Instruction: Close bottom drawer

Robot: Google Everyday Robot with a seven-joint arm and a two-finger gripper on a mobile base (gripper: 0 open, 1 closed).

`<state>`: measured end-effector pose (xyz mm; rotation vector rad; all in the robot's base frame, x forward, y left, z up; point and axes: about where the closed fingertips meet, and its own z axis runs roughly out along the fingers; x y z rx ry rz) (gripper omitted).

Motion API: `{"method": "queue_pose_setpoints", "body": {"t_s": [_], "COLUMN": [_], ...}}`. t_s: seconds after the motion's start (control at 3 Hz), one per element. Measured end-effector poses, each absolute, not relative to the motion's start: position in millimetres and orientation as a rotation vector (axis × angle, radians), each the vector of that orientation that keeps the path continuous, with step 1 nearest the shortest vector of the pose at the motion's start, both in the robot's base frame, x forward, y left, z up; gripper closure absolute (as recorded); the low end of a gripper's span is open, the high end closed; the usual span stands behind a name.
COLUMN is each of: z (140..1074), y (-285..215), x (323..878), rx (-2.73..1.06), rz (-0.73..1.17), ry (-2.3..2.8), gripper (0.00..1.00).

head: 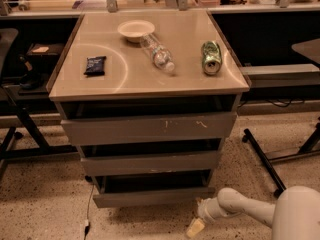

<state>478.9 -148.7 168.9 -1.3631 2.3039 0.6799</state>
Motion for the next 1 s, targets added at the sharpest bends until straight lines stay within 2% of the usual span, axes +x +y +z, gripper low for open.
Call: {"method": "queue_pose_setpoints", "body": {"t_s": [0.33,0.67,1.0], "z": [168.9,168.9,168.9], "y": [-148.7,-148.6,-148.6], "x": [478.9,478.9,478.9], "rx": [-1.363,-1.363,-1.363], "rz": [0.68,0.68,0.68], "ry": [2.304,2.304,2.304], "gripper": [0.0,0.18,0.42]}}
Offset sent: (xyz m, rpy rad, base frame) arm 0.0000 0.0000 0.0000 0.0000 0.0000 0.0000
